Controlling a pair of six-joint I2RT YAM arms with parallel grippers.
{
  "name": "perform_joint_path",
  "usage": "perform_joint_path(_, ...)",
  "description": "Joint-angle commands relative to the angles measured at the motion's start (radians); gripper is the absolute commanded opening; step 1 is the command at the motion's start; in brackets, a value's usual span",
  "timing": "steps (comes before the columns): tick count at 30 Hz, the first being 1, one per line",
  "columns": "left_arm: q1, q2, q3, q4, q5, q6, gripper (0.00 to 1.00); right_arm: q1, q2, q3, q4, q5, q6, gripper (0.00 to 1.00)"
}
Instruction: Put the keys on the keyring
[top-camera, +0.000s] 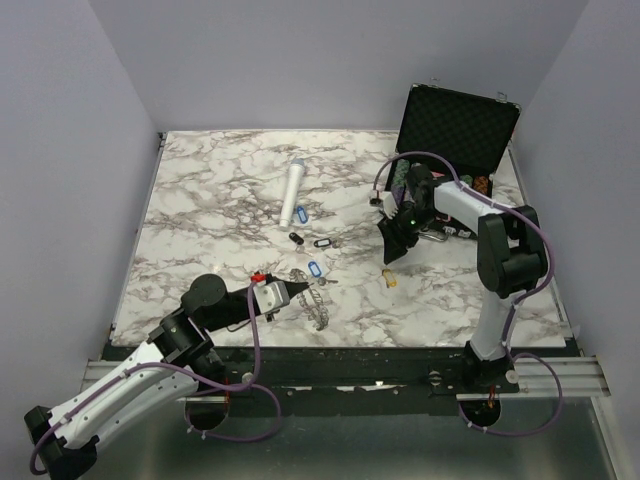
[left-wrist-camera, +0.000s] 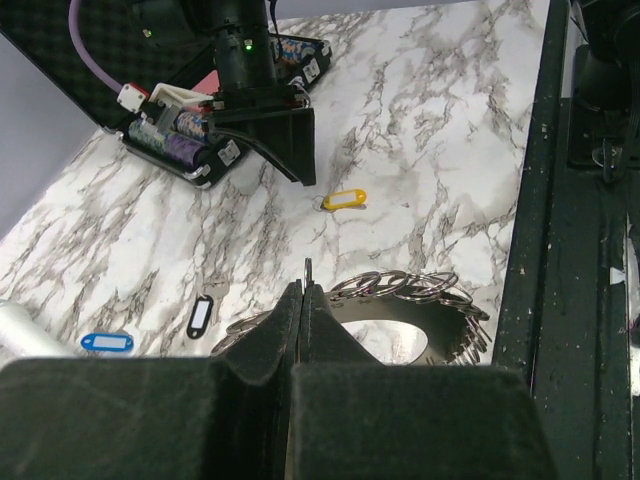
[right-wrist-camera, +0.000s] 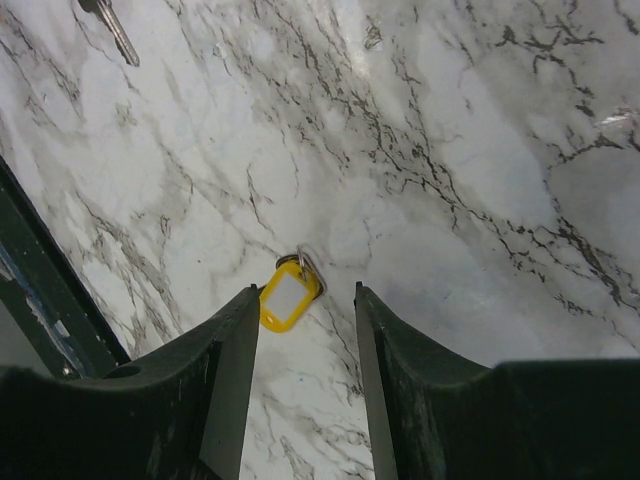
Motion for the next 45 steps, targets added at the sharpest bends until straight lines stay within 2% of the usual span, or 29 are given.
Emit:
perform_joint_path(1,0.005,0.006,0.029,0.004,0.041,0.026,0.00,0.040,0.039,0.029,-0.058,0.052,-0.020,0.50)
perform_joint_path(12,0.006,0.014,0.030,-0.005,0.045,0.031,0.00,0.063,0.079,0.035,-0.047,0.078,-0.005,0.45)
perform_joint_path(26,0.006,0.022,0.033,-0.011,0.050,0.034,0.00,0.079,0.090,0.043,-0.057,0.072,-0.006,0.22)
perform_joint_path(38,0.006,0.019,0.033,-0.011,0.050,0.034,0.00,0.081,0.078,0.033,-0.057,0.085,-0.009,0.21)
perform_joint_path(45,0.005,0.020,0.030,-0.011,0.050,0.034,0.00,0.083,0.084,0.033,-0.057,0.080,-0.008,0.14)
